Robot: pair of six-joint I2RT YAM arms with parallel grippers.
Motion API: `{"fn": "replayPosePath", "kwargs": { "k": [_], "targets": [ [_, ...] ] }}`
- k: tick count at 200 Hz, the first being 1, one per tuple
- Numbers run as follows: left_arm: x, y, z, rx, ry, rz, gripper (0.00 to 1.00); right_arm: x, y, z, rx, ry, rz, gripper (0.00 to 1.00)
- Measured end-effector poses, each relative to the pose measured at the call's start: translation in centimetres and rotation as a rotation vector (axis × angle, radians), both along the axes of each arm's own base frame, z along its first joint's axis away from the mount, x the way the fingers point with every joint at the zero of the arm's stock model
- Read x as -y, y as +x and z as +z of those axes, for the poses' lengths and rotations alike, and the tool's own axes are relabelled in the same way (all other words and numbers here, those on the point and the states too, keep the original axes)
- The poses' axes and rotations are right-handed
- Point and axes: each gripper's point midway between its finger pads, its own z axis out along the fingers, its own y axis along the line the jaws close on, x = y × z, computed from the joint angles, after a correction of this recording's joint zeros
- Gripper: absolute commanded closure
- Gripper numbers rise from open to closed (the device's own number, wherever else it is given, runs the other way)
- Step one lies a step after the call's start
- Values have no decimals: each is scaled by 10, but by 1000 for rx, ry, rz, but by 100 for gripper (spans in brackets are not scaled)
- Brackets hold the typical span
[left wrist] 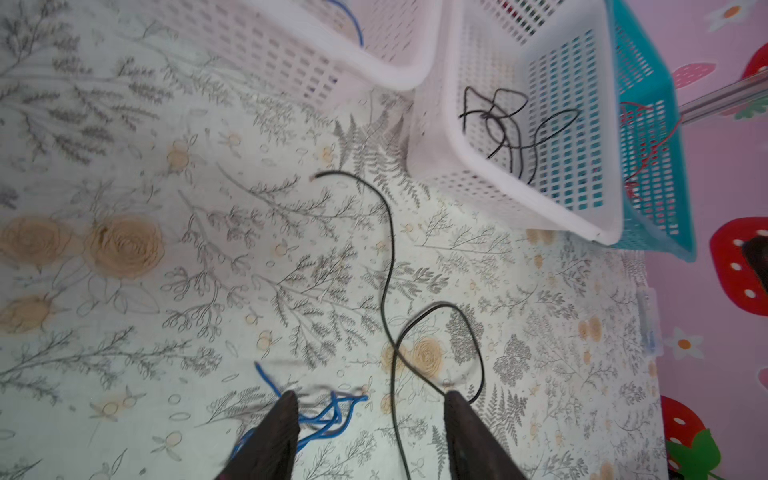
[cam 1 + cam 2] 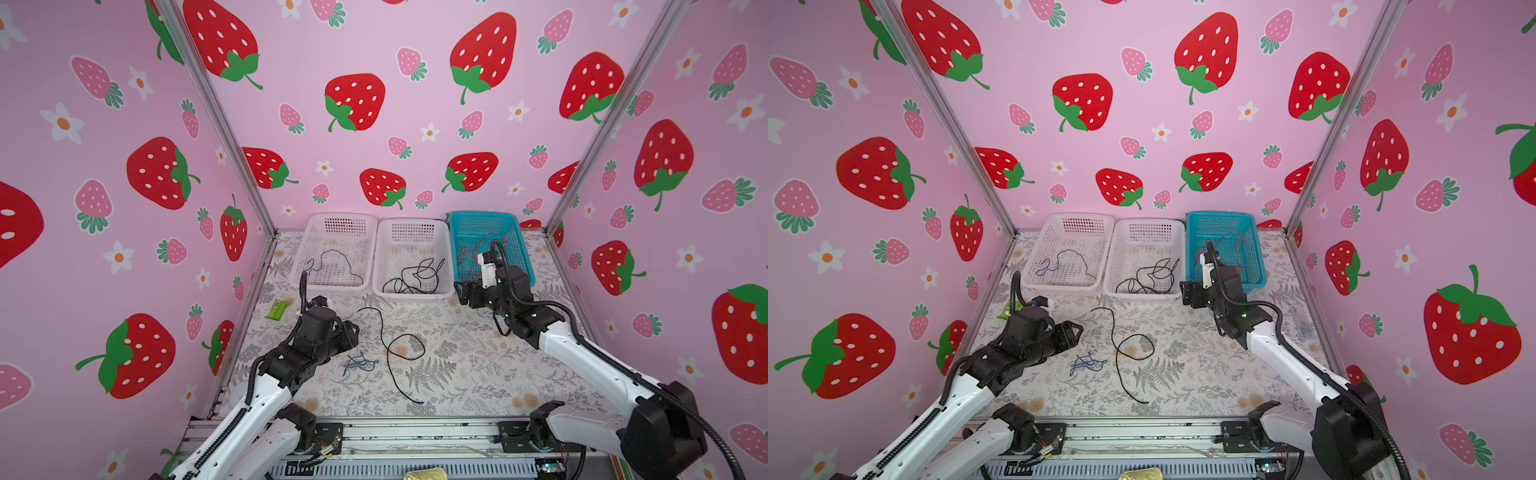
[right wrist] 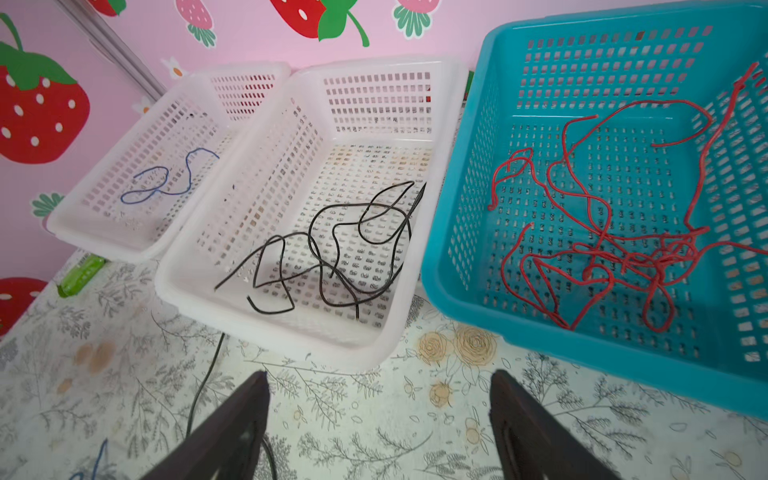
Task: Untangle the cables
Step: 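Withdraw the right gripper from the teal basket while the left reaches the blue wire, then close the left gripper on the blue wire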
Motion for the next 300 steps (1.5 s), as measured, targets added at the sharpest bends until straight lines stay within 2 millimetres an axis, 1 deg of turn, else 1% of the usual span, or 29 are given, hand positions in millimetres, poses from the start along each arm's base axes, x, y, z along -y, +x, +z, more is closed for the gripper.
{"fn": "replayPosePath", "kwargs": {
  "k": [28,63,78,89,126,180,197,237,251,284,300],
  "targets": [
    [-3,-18,-30,-101,-18,28,45,1,-17,-9,28,-2,14,1],
    [-2,-39,-64,-202,-36,15,48,3,-26,-22,34,-9,15,1],
    [-2,-44,-74,-220,-41,12,49,4,-27,-23,41,-6,16,1],
    [-2,-46,-78,-222,-42,10,50,3,-27,-24,45,-4,16,1],
    [1,-36,-76,-187,-52,4,51,-1,-27,-21,68,-1,33,1],
    [3,-22,-82,-166,-8,-13,56,-4,-31,-22,89,2,52,1],
    [3,-19,-83,-161,0,-17,59,-5,-32,-21,95,5,56,1],
    [5,-16,-83,-148,1,-21,60,-6,-32,-22,98,3,59,1],
    [6,-16,-80,-137,-4,-26,60,-7,-33,-22,102,1,65,1],
    [6,-12,-63,-59,-25,-25,63,-9,-34,-23,111,-1,75,1],
    [7,-10,-59,-39,-31,-25,63,-10,-35,-24,111,-2,78,1]
  ]
}}
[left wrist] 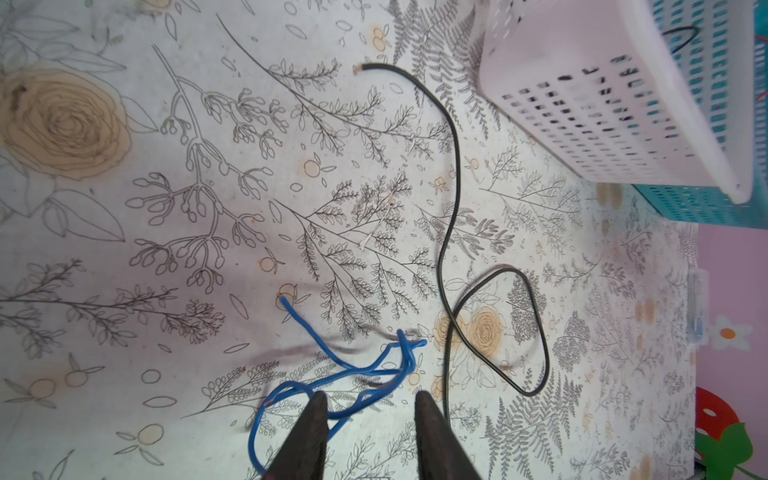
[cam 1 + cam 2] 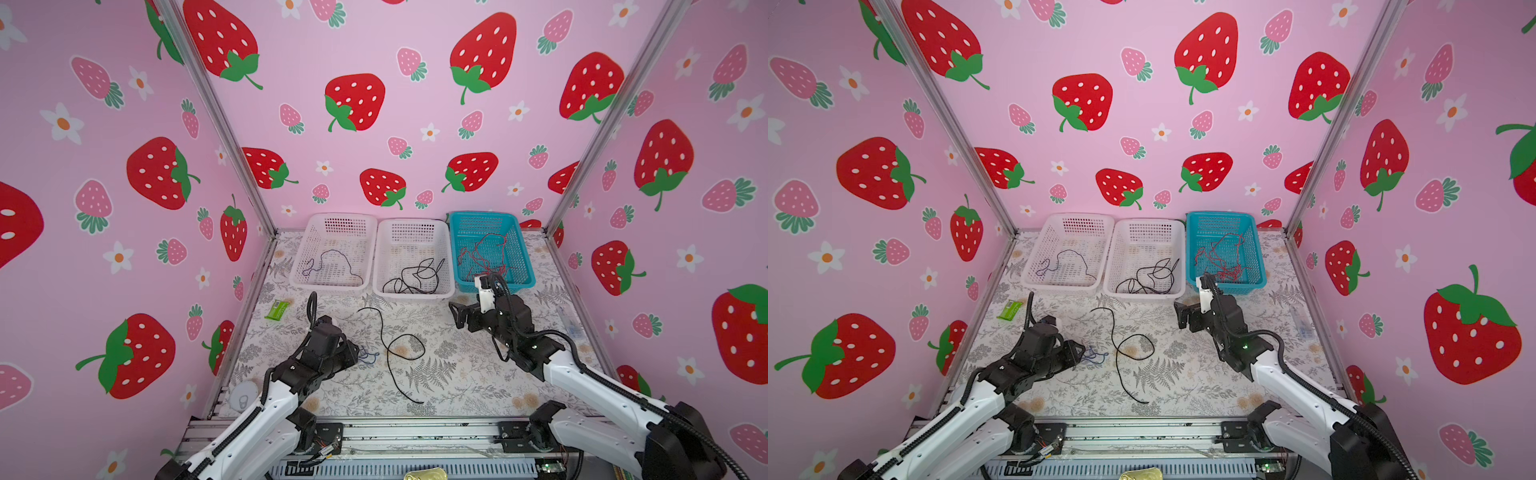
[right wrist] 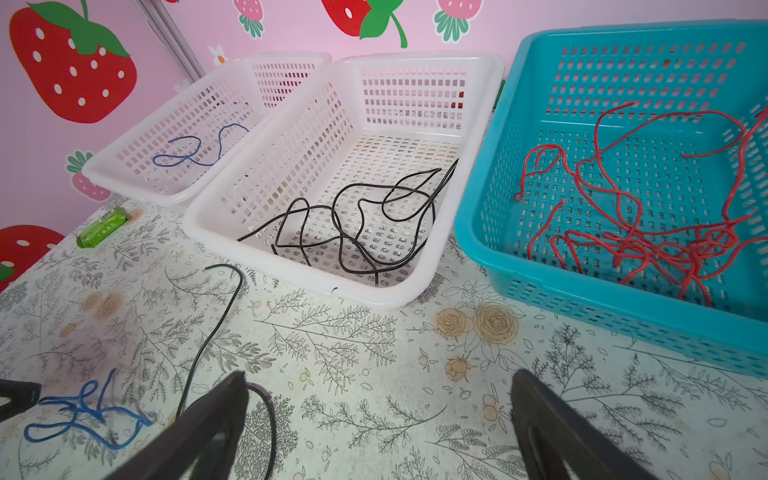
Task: Untangle the cables
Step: 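Close the left gripper on the blue wire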
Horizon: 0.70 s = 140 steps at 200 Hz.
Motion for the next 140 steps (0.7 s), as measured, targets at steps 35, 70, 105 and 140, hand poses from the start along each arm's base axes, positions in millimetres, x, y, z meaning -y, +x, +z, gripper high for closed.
{"fn": "replayPosePath", "kwargs": {
  "k": [35,70,105,140],
  "targets": [
    [-1,1,-8,-23,26,-6,64,-5,-2,3,12,7,17,1],
    [-1,1,-18,-58,49,-16,67,-12,-6,4,15,10,47,1],
    [2,3,-18,-49,48,-25,72,-19,-13,2,18,4,83,1],
    [9,2,-22,-58,50,-53,73,-28,-20,-2,18,-8,119,1]
  ]
}}
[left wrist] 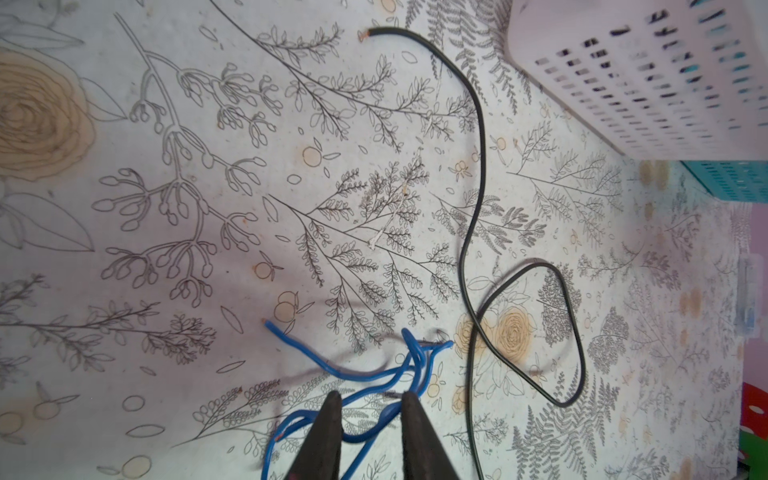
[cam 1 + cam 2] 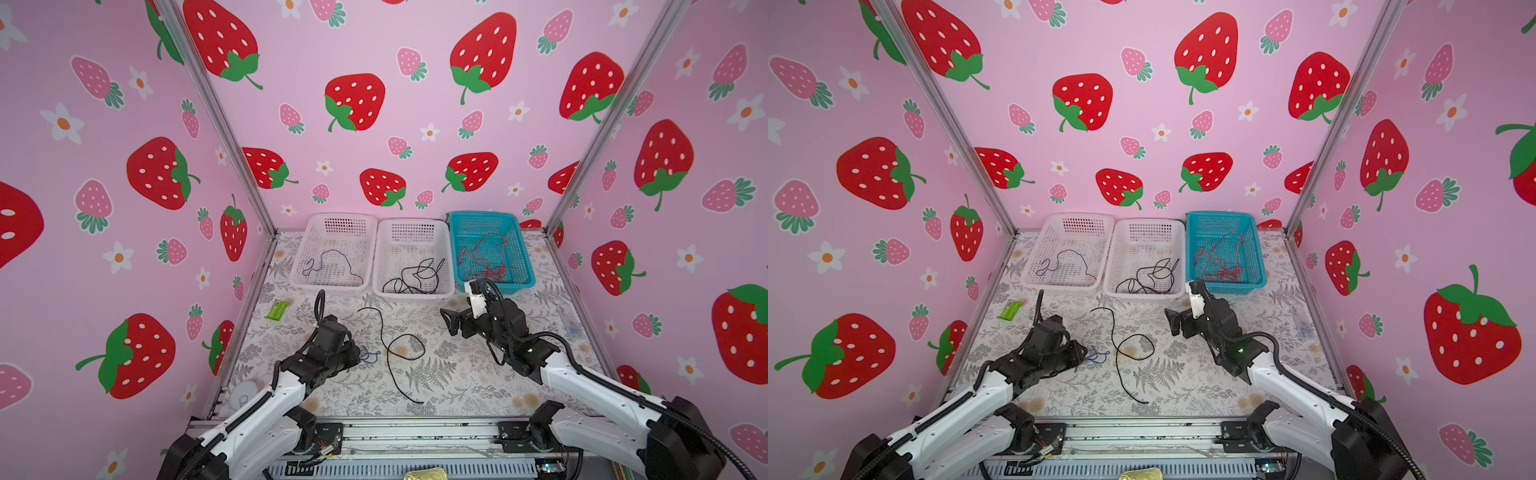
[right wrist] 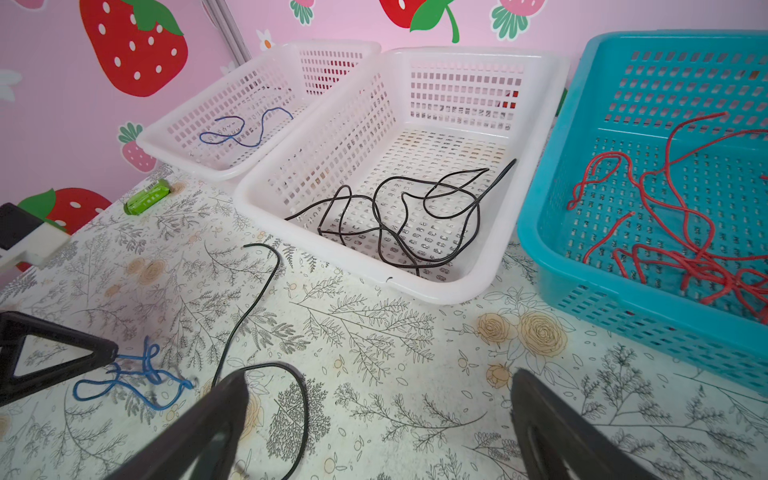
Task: Untangle the cables
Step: 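Close the left gripper on the blue wire, then lift the blue wire with the left gripper while the right nears the black wire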
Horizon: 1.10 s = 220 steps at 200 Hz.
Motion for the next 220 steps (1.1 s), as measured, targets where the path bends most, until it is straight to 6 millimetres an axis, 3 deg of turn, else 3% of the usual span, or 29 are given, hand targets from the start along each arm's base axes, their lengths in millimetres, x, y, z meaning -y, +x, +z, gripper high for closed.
{"fn": "replayPosePath", "kwargs": {
  "k": [45,92,125,152,177,191,220],
  "targets": [
    [20,-1,0,-3,-9,-63,74,-26,-20,-11,-26,-14,99,1],
    [38,8,20,39,-68,-95,74,-66,-57,-33,-70,-42,259,0],
    [40,4,28,17,-56,-132,62,-77,-71,-40,-89,-48,307,0],
    [42,3,63,20,18,-230,55,-77,-73,-34,-79,-27,307,0],
    [46,11,97,55,103,-342,57,-75,-73,-29,-69,-14,302,0],
    [46,11,91,35,145,-389,60,-74,-73,-28,-67,-11,298,0],
    [41,-3,51,-119,235,-471,60,-69,-74,-24,-55,-2,286,0]
  ]
}}
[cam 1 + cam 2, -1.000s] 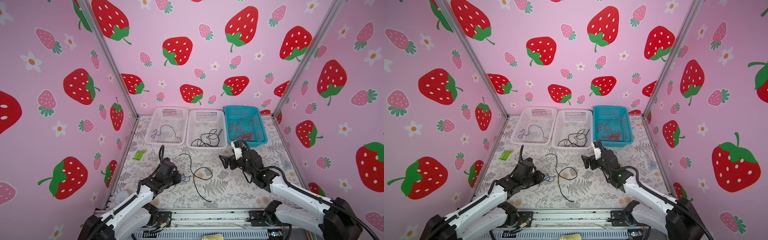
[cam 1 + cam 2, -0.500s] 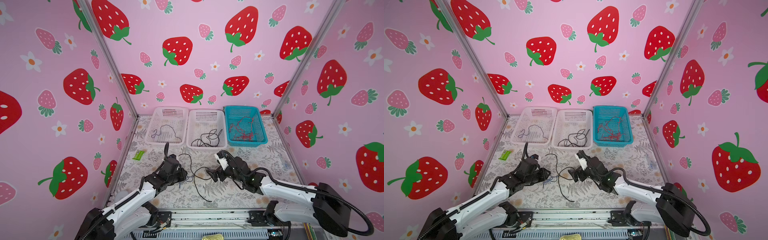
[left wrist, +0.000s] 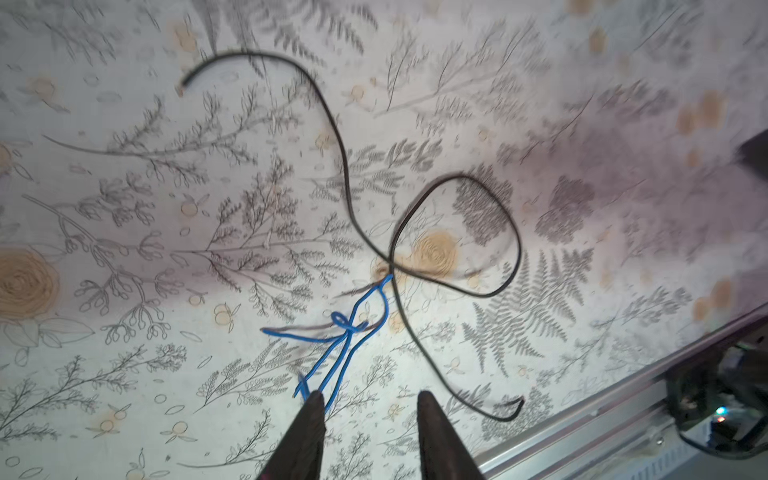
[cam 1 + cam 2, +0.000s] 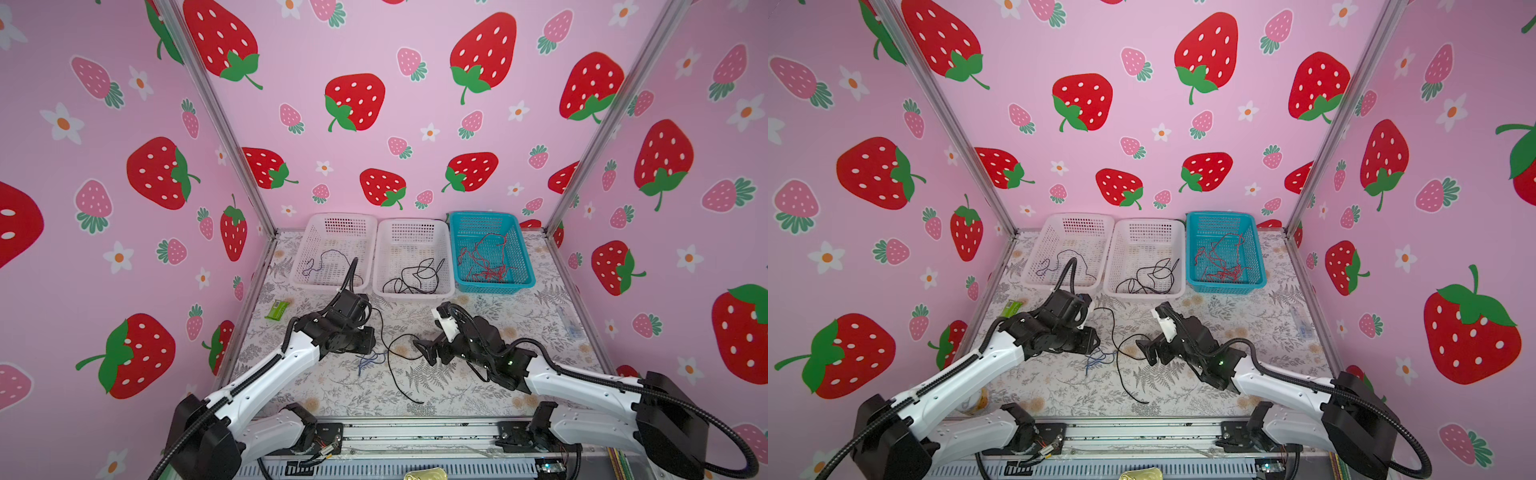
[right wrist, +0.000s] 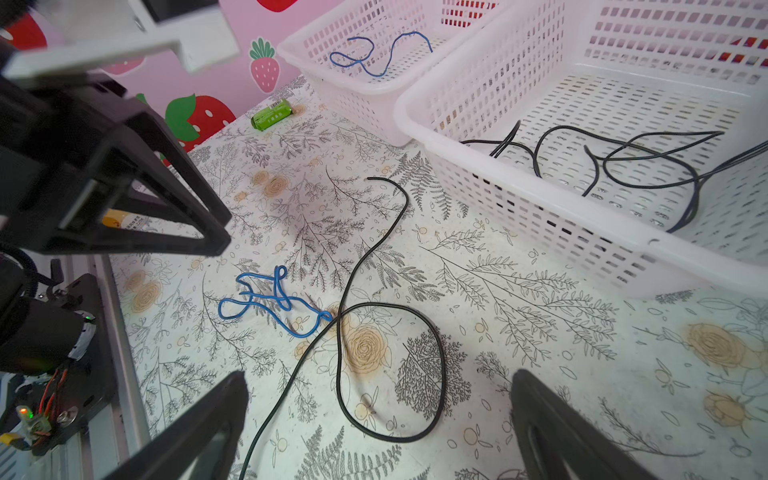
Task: Untangle the cables
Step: 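Lift the blue wire with the left gripper while the right nears the black wire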
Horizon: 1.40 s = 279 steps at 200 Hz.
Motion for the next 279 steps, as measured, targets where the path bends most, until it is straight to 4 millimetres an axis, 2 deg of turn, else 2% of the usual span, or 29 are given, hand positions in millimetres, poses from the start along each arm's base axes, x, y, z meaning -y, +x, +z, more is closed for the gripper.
{"fn": "replayPosePath", "kwargs": {
  "k": [35,113,135,197,199,205,252,266,279],
  "targets": [
    [-1,-14,-27,-98,89,-64,61,8,-1,13,27,28,-18,0],
    [-6,-20,-52,-183,166,-89,67,13,0,11,32,22,-37,0],
    [-7,-20,-54,-188,178,-87,73,14,0,11,34,23,-39,0],
    [-10,-19,-55,-183,192,-81,93,18,-2,3,26,12,-43,0],
    [-10,-19,-55,-182,193,-84,97,18,-2,3,26,12,-43,0],
    [-10,-19,-55,-183,193,-83,100,18,-2,3,26,12,-43,0],
    [-10,-19,-52,-178,193,-82,100,20,-3,0,13,18,-49,0],
    [-12,-19,-43,-154,189,-78,100,21,-3,1,14,22,-54,0],
    [-12,-15,-24,-102,168,-68,100,24,-3,3,20,27,-63,1]
  ]
}}
